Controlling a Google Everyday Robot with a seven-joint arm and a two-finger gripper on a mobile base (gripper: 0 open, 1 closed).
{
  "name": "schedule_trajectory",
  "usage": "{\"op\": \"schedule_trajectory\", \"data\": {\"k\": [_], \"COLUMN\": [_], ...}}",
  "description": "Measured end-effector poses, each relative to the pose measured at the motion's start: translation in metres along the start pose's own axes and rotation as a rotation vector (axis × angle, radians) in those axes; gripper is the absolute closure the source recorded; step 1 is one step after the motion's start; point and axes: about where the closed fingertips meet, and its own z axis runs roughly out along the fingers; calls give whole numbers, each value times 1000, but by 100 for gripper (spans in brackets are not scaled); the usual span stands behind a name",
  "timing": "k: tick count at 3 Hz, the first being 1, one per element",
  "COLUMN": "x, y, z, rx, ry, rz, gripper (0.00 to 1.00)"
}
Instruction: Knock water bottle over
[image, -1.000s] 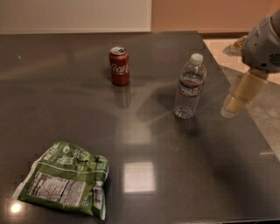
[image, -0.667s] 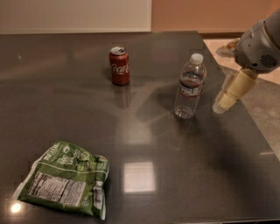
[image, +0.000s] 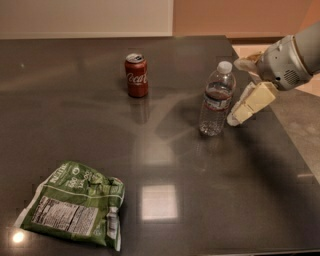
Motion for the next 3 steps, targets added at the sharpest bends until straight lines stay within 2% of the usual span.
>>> {"op": "schedule_trajectory", "data": {"k": [1,2,3], "x": [-6,-11,-18], "y": [-3,-2,1], "z": [9,14,15], "rx": [1,-1,-11], "ry": [-79,-123,-144], "rz": [14,25,27], "gripper": [0,17,39]}}
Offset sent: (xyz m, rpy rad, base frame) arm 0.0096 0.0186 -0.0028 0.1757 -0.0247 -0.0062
